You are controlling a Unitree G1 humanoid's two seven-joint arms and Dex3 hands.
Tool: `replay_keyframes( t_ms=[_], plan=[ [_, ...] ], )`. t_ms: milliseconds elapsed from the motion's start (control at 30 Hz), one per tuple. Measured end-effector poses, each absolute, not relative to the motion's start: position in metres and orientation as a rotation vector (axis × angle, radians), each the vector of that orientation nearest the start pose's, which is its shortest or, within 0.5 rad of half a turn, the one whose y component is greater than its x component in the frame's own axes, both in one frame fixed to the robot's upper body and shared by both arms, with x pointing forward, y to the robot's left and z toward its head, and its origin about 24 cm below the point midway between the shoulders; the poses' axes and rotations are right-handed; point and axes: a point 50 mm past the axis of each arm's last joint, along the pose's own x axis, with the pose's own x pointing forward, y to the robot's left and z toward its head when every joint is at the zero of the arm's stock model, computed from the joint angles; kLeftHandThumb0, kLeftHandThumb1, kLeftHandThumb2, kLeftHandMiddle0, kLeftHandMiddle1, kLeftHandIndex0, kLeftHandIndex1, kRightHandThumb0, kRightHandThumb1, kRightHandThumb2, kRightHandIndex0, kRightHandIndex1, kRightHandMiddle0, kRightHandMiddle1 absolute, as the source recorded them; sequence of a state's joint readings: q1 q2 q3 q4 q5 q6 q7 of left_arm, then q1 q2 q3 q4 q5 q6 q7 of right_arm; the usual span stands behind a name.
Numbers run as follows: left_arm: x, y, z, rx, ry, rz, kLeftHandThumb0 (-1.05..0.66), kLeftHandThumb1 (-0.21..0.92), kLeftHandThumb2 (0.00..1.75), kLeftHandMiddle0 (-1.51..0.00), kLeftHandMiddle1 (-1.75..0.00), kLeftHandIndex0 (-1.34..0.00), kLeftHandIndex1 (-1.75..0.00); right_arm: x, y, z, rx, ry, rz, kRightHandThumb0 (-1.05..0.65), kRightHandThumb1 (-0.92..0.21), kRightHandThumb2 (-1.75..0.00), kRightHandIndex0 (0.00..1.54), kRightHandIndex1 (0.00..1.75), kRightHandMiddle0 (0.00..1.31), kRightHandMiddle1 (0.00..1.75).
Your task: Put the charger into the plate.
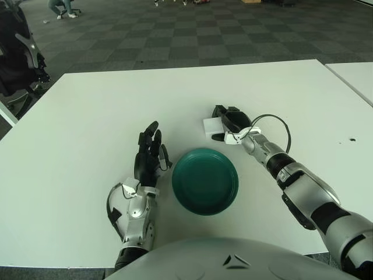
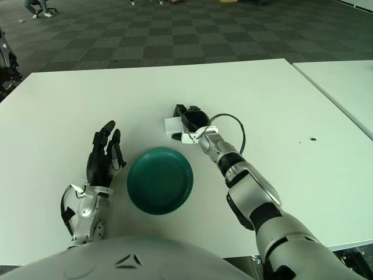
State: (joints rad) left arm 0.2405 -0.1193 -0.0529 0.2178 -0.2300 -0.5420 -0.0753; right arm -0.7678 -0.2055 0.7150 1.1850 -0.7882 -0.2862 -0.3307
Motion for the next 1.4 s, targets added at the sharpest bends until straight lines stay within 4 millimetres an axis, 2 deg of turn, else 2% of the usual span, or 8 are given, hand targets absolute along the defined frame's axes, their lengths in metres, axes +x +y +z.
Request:
replay_keyframes(
  t_ms=[100,233,333,633,833,1067,1200,1400],
  plan=[
    [0.190,0.135,-0.008,-0.329,-0.097,0.087,-0.79,0.92,0.91,-0.27,-0.01,0.00,-0.79,0.344,-0.097,0.008,-1.524,-0.210,0.582,-0.42,-0.51,-0.95,1.05,1.72,0.57,1.58],
    [0.191,0.137,-0.010,-0.346,-0.085,0.100,-0.79,0.92,0.91,-0.26,-0.01,0.00,-0.75,0.348,-0.098,0.012,-1.577,-0.235,0.607,-0.45,-0.41,-1.12,1.11,1.74,0.61,1.64],
    [0.191,0.138,-0.011,-0.353,-0.075,0.108,-0.78,0.92,0.91,-0.26,-0.01,0.00,-0.72,0.349,-0.102,0.014,-1.592,-0.259,0.615,-0.48,-0.30,-1.30,1.17,1.74,0.64,1.71],
    [0.191,0.140,-0.013,-0.366,-0.054,0.118,-0.77,0.92,0.94,-0.26,-0.01,0.00,-0.67,0.346,-0.112,0.021,-1.568,-0.407,0.629,-0.53,-0.18,-1.48,1.23,1.75,0.73,1.75],
    [0.192,0.142,-0.013,-0.373,-0.058,0.127,-0.78,0.92,0.95,-0.25,0.00,0.00,-0.69,0.343,-0.118,0.032,-1.551,-0.540,0.651,-0.49,-0.28,-1.35,1.25,1.75,0.64,1.74],
    [0.193,0.142,-0.013,-0.367,-0.061,0.125,-0.78,0.92,0.95,-0.25,0.00,0.00,-0.71,0.344,-0.119,0.054,-1.513,-0.684,0.637,-0.47,-0.34,-1.24,1.24,1.75,0.62,1.69],
    [0.194,0.142,-0.012,-0.364,-0.062,0.121,-0.77,0.92,0.95,-0.24,0.00,0.00,-0.73,0.344,-0.117,0.073,-1.510,-0.761,0.651,-0.46,-0.37,-1.20,1.24,1.75,0.60,1.69],
    [0.198,0.141,-0.012,-0.348,-0.061,0.115,-0.76,0.92,0.96,-0.24,0.00,0.00,-0.75,0.344,-0.116,0.112,-1.537,-0.861,0.652,-0.46,-0.38,-1.22,1.21,1.75,0.56,1.73]
  ],
)
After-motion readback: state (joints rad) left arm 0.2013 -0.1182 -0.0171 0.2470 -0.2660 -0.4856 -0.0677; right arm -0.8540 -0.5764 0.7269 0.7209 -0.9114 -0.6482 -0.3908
